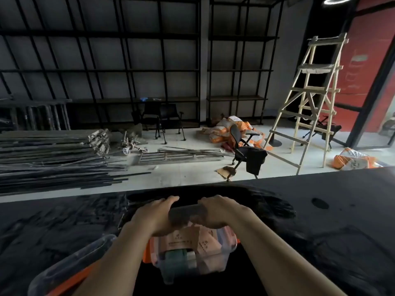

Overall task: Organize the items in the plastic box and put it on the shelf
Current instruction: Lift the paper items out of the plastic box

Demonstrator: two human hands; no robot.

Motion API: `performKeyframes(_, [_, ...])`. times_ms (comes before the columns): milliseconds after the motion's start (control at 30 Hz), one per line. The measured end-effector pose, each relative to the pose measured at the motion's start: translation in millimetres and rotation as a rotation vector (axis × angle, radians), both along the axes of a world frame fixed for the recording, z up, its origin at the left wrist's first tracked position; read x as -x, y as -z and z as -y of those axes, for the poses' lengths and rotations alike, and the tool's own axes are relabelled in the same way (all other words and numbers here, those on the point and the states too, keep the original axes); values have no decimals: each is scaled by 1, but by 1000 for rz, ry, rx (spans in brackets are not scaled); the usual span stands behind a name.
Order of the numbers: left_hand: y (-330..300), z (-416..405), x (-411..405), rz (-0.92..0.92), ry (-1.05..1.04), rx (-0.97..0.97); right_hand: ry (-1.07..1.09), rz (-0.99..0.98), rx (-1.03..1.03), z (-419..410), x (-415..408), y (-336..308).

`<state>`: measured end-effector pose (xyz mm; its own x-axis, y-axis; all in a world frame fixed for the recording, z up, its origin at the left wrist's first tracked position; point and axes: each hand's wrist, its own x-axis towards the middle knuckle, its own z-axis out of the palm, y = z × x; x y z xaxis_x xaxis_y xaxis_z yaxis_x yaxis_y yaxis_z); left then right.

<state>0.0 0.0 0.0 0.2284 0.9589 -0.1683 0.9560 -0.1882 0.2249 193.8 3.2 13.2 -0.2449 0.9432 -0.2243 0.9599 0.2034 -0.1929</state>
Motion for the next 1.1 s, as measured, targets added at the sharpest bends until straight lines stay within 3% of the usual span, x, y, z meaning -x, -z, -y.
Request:
performKeyframes(267, [18, -2, -12, -97, 79, -193, -20, 201, 205, -16, 16, 44])
performKeyframes(400, [41, 0, -12, -181, 113, -115, 7, 178, 189, -14, 20, 56])
performKeyframes(567, [63, -2, -11, -278, 171, -92, 41, -41, 27, 1, 17, 54])
performKeyframes(833, [37, -3, -6, -27, 116, -128, 67, -18, 250, -10, 11, 58])
performKeyframes(1100, [27, 0, 0, 141, 24, -177, 110, 7, 230, -15, 16, 75])
